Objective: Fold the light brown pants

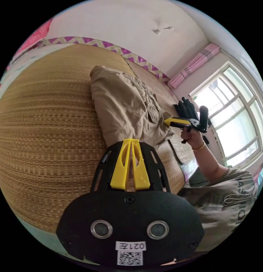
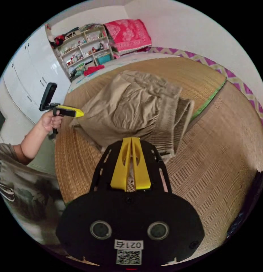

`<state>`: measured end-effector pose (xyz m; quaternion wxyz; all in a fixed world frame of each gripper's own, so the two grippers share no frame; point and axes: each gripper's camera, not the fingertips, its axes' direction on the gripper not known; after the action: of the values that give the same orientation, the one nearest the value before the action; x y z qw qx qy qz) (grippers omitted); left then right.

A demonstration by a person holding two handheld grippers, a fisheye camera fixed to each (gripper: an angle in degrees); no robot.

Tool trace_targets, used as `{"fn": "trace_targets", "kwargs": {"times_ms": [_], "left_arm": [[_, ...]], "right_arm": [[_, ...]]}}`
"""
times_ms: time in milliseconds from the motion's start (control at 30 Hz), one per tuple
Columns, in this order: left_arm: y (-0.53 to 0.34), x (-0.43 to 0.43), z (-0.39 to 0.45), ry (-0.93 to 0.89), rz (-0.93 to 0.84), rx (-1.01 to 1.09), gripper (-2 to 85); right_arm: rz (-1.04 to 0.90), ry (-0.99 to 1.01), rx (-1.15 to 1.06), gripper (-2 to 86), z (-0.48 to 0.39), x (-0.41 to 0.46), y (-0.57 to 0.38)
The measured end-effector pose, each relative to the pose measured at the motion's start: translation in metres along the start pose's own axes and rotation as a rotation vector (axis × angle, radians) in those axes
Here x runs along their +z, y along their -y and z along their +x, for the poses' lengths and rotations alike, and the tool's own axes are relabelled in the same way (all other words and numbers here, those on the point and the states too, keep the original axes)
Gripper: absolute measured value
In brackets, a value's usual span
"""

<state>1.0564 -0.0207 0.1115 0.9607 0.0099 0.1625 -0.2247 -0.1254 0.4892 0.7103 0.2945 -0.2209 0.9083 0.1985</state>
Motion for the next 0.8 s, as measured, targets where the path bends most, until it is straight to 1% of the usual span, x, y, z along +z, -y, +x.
{"fn": "trace_targets", "kwargs": {"times_ms": [33, 67, 100, 133, 167, 200, 233, 267, 300, 367, 433, 500, 567, 667, 733, 800], "left_arm": [[-0.005, -0.005, 0.0, 0.021, 0.054, 0.002, -0.2], [-0.01, -0.007, -0.008, 0.024, 0.089, -0.012, 0.6], [-0.012, -0.007, -0.014, 0.022, 0.1, -0.026, 1.0], [-0.013, -0.001, -0.03, 0.014, 0.105, -0.069, 5.5], [-0.014, 0.008, -0.048, -0.036, 0.098, -0.1, 9.1], [-0.013, 0.016, -0.059, -0.074, 0.086, -0.121, 10.5], [-0.011, 0.033, -0.08, -0.151, 0.054, -0.175, 12.4], [-0.009, 0.052, -0.098, -0.221, 0.029, -0.217, 13.5], [-0.009, 0.061, -0.106, -0.244, 0.017, -0.233, 13.6], [-0.007, 0.091, -0.125, -0.314, -0.009, -0.276, 14.0], [-0.004, 0.11, -0.127, -0.359, -0.042, -0.275, 13.9], [-0.002, 0.131, -0.123, -0.372, -0.09, -0.266, 13.4], [-0.001, 0.154, -0.111, -0.347, -0.141, -0.252, 11.5], [-0.008, 0.179, -0.102, -0.317, -0.177, -0.262, 8.5], [-0.017, 0.191, -0.1, -0.316, -0.181, -0.261, 6.6], [-0.03, 0.2, -0.098, -0.341, -0.158, -0.27, 5.1]], "right_arm": [[0.059, -0.028, 0.036, 0.8, 0.011, -0.013, -0.004], [0.145, -0.086, 0.122, 2.6, 0.036, -0.035, -0.013], [0.175, -0.123, 0.203, 5.5, 0.066, -0.048, -0.02], [0.174, -0.124, 0.24, 6.5, 0.082, -0.051, -0.023], [0.144, -0.083, 0.313, 8.4, 0.118, -0.051, -0.028], [0.118, 0.007, 0.377, 9.5, 0.154, -0.046, -0.034], [0.112, 0.059, 0.405, 10.1, 0.17, -0.042, -0.037], [0.096, 0.168, 0.468, 11.2, 0.201, -0.032, -0.043], [0.065, 0.255, 0.508, 12.1, 0.226, -0.018, -0.045], [0.019, 0.322, 0.545, 13.0, 0.255, 0.0, -0.046], [0.038, 0.404, 0.582, 13.6, 0.28, 0.008, -0.048], [0.104, 0.662, 0.624, 14.3, 0.309, 0.021, -0.052], [0.105, 0.734, 0.633, 13.8, 0.318, 0.033, -0.049], [0.027, 0.626, 0.59, 10.8, 0.318, 0.046, -0.035], [-0.006, 0.579, 0.589, 7.8, 0.321, 0.049, -0.028], [-0.023, 0.508, 0.526, 5.5, 0.319, 0.039, -0.019]]}}
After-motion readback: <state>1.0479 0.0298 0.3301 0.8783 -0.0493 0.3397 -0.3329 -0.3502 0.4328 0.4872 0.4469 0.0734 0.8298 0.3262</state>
